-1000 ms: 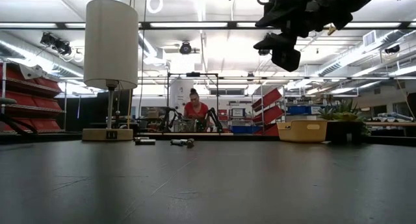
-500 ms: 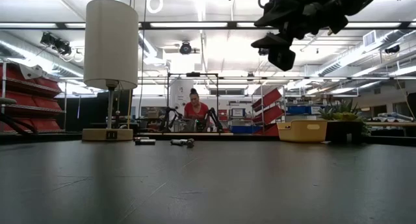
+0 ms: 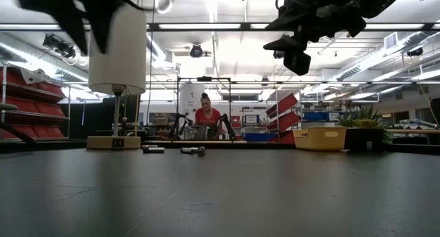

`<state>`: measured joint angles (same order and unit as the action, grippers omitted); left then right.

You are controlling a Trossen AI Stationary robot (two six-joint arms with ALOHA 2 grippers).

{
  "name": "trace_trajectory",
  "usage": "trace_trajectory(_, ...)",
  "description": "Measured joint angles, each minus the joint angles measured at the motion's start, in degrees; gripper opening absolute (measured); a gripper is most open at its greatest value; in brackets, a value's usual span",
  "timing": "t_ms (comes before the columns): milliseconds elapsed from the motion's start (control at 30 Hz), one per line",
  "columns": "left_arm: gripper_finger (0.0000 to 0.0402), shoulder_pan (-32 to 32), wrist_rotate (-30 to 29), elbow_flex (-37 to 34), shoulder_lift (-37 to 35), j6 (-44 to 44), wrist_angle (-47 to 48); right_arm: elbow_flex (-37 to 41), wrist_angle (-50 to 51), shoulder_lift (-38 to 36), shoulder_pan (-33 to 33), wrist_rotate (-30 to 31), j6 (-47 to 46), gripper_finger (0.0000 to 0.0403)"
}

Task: Sort batteries
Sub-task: Put the silver battery into the blue bin

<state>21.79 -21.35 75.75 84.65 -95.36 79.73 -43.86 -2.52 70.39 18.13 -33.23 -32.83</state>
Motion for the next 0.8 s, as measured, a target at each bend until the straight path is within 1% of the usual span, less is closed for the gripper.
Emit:
trace_trajectory(167, 0.0167, -10.83, -0.93, -1.86, 0.0, 19.76, -0.94, 0.0, -0.02, 0.0, -0.02, -0.19, -0.61, 0.0114)
trace_trajectory(233, 0.0159, -14.48, -1.46, -3.15, 0.0, 27.13, -1.35, 0.0, -0.07, 0.0, -0.02, -0.84, -1.5, 0.0104)
trace_trajectory(300, 0.0148, -17.69, -1.25, -5.08, -0.03, 35.79, -3.96, 0.0, -0.09, 0.0, -0.05, -0.76, -1.67, 0.0096)
trace_trajectory(367, 0.0138, -20.49, 1.48, -7.09, -0.03, 45.14, -8.94, 0.0, -0.1, 0.01, -0.15, 0.83, -1.66, 0.009)
trace_trajectory(433, 0.013, -23.11, 4.91, -9.01, -0.03, 52.7, -12.89, 0.0, -0.25, 0.0, -0.15, 2.44, -1.67, 0.0088)
trace_trajectory(500, 0.0127, -25.69, 6.54, -10.45, 0.0, 57.1, -15.32, 0.0, -0.44, 0.01, -0.13, 3.15, -1.49, 0.0087)
trace_trajectory(633, 0.0127, -31.42, 8.03, -11.32, 0.0, 62.66, -17.19, 0.0, -0.42, 0.02, 0.4, 4.11, -0.53, 0.0087)
trace_trajectory(700, 0.0127, -34.25, 10.02, -11.1, 0.01, 67.19, -18.09, 0.0, -0.44, 0.02, 0.96, 5.0, -0.34, 0.0087)
trace_trajectory(800, 0.0127, -37.44, 11.02, -10.71, 0.67, 75.73, -19.98, 0.0, -0.44, 0.02, 2.16, 5.28, 0.33, 0.0087)
